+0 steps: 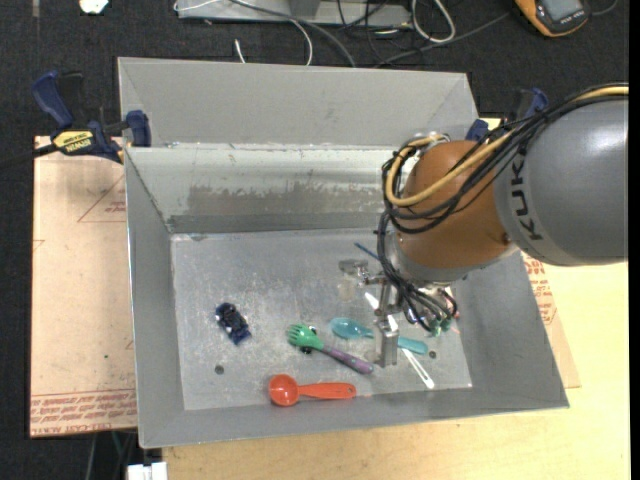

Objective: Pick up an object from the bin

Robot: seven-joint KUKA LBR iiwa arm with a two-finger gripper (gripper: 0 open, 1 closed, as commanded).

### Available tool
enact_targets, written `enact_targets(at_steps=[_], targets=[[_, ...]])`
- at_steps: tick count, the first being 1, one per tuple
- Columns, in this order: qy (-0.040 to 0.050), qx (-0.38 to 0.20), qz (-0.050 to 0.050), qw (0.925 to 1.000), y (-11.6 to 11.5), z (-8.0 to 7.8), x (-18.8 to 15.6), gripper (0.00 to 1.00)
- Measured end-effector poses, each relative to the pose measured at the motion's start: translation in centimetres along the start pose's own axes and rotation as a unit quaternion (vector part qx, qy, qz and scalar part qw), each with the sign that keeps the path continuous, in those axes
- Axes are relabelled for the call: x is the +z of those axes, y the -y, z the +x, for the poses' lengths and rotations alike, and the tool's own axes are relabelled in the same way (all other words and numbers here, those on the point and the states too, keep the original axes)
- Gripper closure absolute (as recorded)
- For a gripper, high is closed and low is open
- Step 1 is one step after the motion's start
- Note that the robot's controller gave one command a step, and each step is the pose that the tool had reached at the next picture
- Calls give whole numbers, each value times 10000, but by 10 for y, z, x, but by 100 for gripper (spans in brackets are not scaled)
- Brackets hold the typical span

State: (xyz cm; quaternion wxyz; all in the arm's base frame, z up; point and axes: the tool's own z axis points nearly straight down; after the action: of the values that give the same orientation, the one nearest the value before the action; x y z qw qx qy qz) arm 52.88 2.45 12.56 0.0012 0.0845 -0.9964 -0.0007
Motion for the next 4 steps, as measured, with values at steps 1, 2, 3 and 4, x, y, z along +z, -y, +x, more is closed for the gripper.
enact_targets(at_steps=[1,2,3,4], targets=[[40,92,-7,9999,33,27,6,0],[35,-80,-6,10000,24,20,56,0],[58,-153,-3,9999,-4,27,56,0],[52,-93,-7,9999,-6,26,56,0]])
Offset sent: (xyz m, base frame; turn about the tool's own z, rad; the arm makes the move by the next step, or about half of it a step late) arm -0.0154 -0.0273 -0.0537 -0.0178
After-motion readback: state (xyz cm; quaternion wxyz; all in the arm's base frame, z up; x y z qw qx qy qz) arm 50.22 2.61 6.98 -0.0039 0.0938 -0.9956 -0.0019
